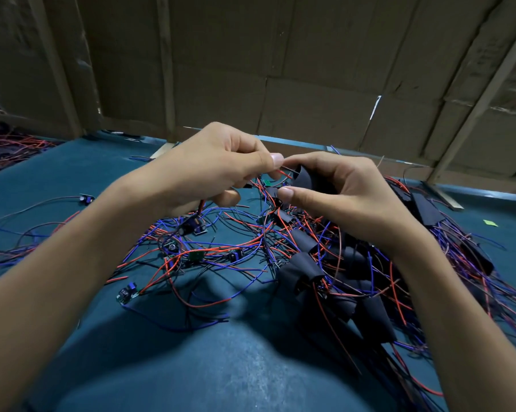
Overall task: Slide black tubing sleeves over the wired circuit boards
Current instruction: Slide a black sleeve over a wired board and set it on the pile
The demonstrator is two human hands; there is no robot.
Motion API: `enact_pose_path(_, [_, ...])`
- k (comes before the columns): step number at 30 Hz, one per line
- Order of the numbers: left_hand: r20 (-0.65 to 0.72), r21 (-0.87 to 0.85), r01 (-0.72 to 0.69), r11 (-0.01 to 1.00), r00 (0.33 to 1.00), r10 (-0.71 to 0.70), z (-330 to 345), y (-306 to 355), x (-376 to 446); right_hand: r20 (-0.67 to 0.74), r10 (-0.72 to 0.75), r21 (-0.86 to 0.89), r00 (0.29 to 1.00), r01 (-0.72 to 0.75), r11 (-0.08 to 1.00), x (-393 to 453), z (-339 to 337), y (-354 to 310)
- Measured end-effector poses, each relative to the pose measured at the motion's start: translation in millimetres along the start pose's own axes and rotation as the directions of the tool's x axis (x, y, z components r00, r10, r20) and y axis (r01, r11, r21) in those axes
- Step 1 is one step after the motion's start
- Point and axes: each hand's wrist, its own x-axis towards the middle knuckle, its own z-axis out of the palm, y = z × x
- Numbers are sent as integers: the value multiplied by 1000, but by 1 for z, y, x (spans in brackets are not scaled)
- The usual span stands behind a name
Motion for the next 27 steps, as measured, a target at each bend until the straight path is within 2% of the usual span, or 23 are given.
enact_pose_path(7, [-27,-81,-30,996,999,28,2,-1,1,9,33,-18,999,-33,999,0,-3,2])
enact_pose_path(9, [-24,-26,-17,1000,1000,17,3,-2,0,12,29,-3,1000,-29,1000,0,-1,0])
enact_pose_path(14, [36,100,25,995,999,-29,13,-8,2,52,42,20,998,-43,999,0,4,-3])
enact_pose_path(18, [102,15,109,994,989,-110,12,-15,5,7,70,-36,998,-70,997,-1,2,-2])
enact_pose_path(20, [180,143,85,986,977,-111,2,-18,5,-61,82,-52,995,-86,995,-1,-4,0])
enact_pose_path(23, [304,441,17,897,938,-167,-13,-22,3,-164,91,-8,982,-93,996,-1,-15,3])
enact_pose_path(25, [300,463,57,885,929,-217,-16,-26,4,-174,93,-14,980,-97,995,-3,-20,4])
enact_pose_path(27, [221,380,83,921,959,-178,-15,-29,6,-125,129,-23,984,-133,991,-3,-24,6])
